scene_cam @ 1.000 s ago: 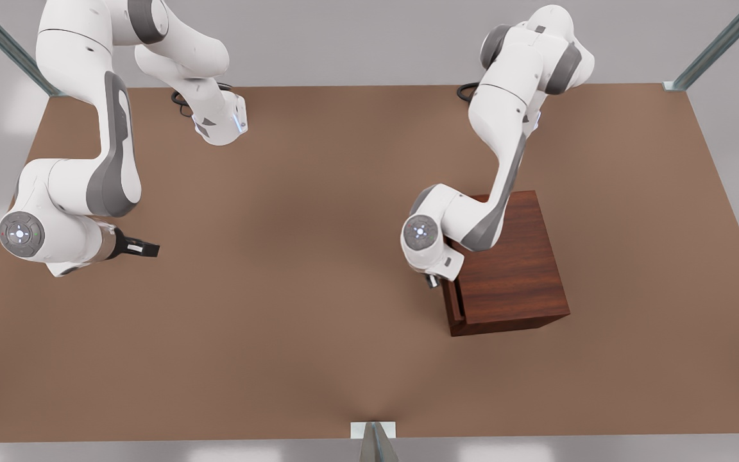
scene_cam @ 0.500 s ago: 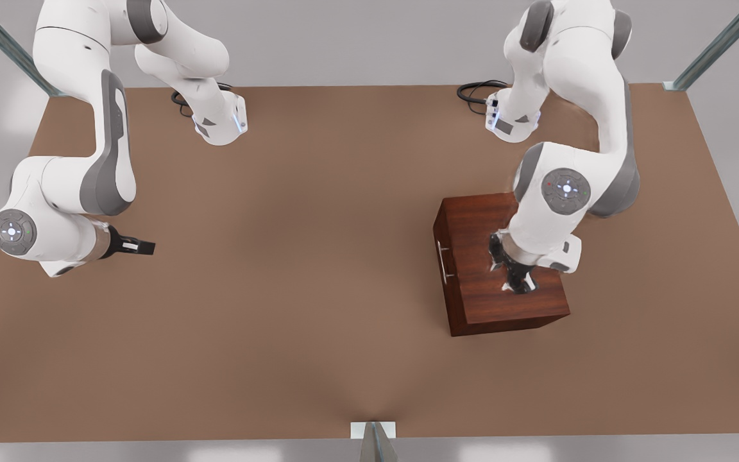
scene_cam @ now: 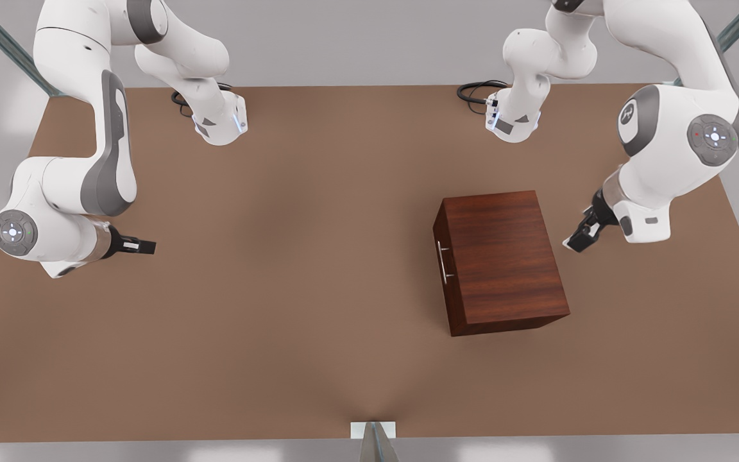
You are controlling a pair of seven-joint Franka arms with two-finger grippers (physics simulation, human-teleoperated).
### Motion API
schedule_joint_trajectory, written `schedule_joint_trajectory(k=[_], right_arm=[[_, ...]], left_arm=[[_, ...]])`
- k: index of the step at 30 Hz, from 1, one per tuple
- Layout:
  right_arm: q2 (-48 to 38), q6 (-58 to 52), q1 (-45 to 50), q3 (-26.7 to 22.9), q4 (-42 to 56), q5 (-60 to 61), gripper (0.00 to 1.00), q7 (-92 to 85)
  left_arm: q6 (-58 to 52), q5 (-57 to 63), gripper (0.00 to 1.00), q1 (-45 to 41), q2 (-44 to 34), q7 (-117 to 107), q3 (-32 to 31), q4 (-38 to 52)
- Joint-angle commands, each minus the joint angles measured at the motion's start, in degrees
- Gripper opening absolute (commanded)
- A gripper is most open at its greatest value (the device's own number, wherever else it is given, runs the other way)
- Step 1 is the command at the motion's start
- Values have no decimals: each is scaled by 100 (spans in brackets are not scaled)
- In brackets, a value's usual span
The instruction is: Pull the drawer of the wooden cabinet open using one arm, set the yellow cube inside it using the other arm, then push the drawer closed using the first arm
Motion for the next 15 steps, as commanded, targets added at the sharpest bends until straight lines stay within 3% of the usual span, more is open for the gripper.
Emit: schedule_joint_trajectory(k=[1,15], right_arm=[[-6,-3,9,0,2,3,100,-101],[-6,-11,9,0,2,3,100,-92]], left_arm=[[117,44,100,55,-3,5970,8,8],[29,44,100,-77,6,5944,8,17]])
